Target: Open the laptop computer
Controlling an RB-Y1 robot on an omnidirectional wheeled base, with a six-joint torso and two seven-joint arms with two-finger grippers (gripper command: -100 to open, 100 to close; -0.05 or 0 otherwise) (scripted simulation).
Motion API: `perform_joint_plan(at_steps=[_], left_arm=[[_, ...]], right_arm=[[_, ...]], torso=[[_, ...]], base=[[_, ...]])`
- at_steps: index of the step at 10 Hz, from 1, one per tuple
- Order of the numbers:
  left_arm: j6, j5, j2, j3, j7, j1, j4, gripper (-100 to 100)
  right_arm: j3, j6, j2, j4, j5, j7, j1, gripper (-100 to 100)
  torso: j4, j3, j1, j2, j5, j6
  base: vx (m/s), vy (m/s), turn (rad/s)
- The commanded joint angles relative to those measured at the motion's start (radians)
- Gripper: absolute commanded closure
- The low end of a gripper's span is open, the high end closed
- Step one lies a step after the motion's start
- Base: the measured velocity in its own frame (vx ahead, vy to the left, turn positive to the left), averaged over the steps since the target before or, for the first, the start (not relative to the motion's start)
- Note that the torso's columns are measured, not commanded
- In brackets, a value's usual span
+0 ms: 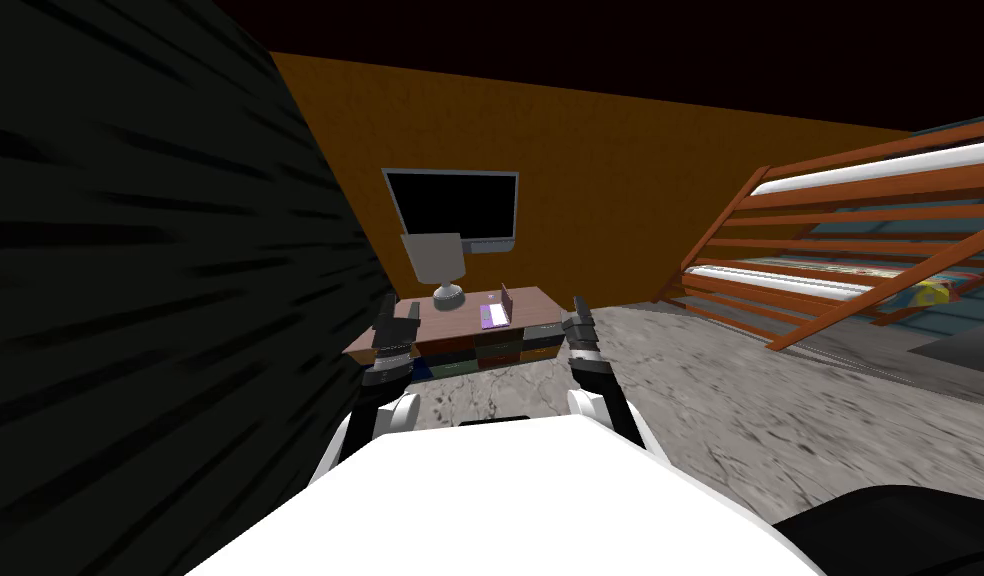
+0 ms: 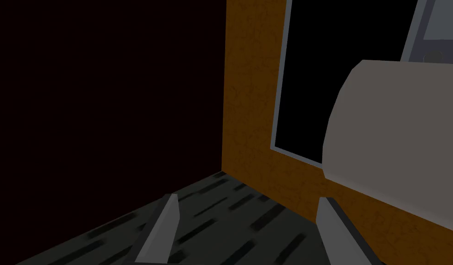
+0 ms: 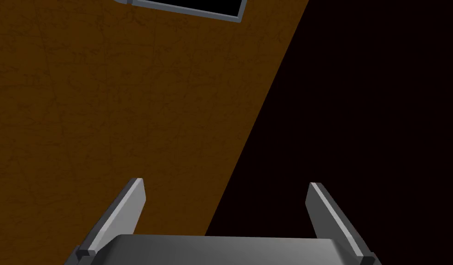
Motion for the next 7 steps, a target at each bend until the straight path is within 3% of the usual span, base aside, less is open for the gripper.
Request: perform_joint_plan(at_steps=[1,7], left_arm=[[0.000,0.000,0.000,0.000,0.000,0.000,0.000,0],[0.000,0.000,0.000,0.000,0.000,0.000,0.000,0]], right_arm=[[0.000,0.000,0.000,0.000,0.000,0.000,0.000,0],[0.000,0.000,0.000,0.000,0.000,0.000,0.000,0]], torso=[[0.041,-0.082,0.000,0.040,0.000,0.000],[0.470,-0.939,0.000,0.470,0.000,0.000]], base=[[0.000,0.000,0.000],[0.000,0.000,0.000]])
